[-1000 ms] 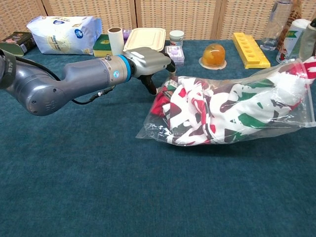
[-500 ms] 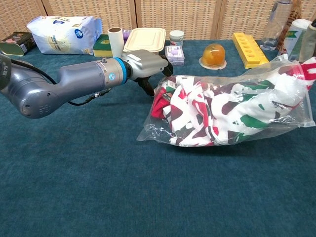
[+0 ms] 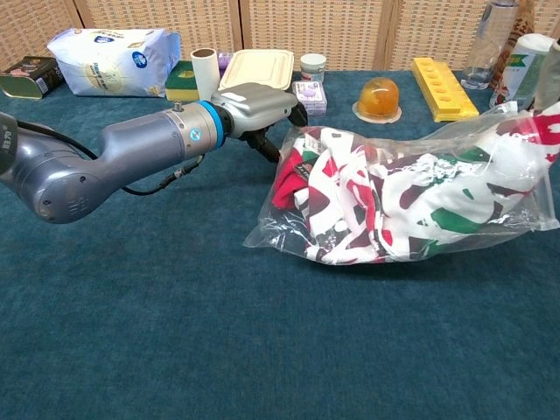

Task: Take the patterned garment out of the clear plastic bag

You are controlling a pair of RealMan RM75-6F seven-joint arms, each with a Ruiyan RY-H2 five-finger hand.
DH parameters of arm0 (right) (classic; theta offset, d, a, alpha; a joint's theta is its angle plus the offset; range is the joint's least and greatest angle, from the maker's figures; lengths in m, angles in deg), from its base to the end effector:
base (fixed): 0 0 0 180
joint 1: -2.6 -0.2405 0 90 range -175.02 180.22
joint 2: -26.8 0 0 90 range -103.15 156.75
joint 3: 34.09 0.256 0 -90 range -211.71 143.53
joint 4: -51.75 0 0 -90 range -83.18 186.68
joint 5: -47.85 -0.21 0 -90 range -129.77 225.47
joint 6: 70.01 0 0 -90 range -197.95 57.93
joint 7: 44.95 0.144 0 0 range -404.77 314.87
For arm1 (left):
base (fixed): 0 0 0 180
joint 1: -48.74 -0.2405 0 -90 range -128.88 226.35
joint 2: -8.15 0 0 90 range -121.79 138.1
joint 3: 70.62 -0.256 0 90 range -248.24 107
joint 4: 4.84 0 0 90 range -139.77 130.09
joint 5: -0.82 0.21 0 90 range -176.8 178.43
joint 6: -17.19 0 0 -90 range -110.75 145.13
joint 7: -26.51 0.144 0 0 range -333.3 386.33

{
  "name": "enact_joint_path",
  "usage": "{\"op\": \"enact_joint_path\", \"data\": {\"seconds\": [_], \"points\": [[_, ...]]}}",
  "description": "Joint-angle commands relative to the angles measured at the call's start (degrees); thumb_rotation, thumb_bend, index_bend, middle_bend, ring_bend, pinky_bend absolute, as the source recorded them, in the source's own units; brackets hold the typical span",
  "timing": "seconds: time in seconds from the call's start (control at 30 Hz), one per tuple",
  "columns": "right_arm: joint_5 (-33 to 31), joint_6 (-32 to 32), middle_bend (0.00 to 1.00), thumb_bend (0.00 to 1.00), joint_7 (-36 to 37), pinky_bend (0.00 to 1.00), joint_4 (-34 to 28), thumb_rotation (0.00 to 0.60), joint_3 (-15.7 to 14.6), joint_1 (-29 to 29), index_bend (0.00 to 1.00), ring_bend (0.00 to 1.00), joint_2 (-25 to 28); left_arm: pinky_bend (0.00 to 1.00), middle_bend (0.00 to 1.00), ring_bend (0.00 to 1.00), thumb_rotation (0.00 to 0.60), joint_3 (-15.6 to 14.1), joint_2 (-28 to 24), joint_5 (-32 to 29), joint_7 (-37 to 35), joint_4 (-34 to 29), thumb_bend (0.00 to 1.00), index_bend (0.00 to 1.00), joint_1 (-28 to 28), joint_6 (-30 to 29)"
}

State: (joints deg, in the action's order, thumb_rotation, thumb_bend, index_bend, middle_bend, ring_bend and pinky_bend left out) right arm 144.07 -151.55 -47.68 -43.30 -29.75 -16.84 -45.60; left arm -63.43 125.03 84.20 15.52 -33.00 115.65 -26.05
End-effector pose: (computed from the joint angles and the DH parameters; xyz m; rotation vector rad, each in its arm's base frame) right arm -0.2073 -0.2413 0.0997 1.6737 -0.7686 1.2743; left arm -0.0609 0.4351 -0.1149 -2.1355 -0.6071 -0.9614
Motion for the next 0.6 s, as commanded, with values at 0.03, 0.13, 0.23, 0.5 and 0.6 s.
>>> {"op": "enact_joint_path", "data": {"seconds": [0.03, 0.13, 0.23, 0.5, 0.6], "points": [[0.1, -0.05, 0.56, 0.56, 0.16, 0.66, -0.02, 0.6, -0.1, 0.04, 0.76, 0.65, 0.06, 0.28, 0.24, 0.1, 0.6, -0.42, -0.27, 0.34, -0.31, -0.01, 0.54, 0.66, -0.49, -0.3], [0.14, -0.02, 0.56, 0.56, 0.31, 0.66, 0.02, 0.6, -0.13, 0.02, 0.76, 0.65, 0.09, 0.28, 0.24, 0.1, 0.6, -1.01, -0.9, 0.86, -0.63, -0.54, 0.54, 0.66, -1.12, -0.95], [0.05, 0.0, 0.56, 0.56, 0.45, 0.66, 0.12, 0.6, -0.15, 0.05, 0.76, 0.65, 0.07, 0.28, 0.24, 0.1, 0.6, -1.82, -2.11, 1.47, -0.89, -1.48, 0.54, 0.66, -2.13, -1.72], [0.27, -0.58, 0.56, 0.56, 0.36, 0.66, -0.04, 0.6, -0.21, 0.34, 0.76, 0.65, 0.16, 0.28, 0.24, 0.1, 0.6, -3.37, -5.73, 1.82, -1.32, -4.73, 0.54, 0.66, -5.4, -2.65], [0.39, -0.79, 0.56, 0.56, 0.17, 0.66, -0.31, 0.6, -0.27, 0.48, 0.76, 0.65, 0.28, 0.28, 0.24, 0.1, 0.6, -3.77, -7.29, 1.9, -1.44, -6.48, 0.54, 0.66, -6.61, -3.34]]}}
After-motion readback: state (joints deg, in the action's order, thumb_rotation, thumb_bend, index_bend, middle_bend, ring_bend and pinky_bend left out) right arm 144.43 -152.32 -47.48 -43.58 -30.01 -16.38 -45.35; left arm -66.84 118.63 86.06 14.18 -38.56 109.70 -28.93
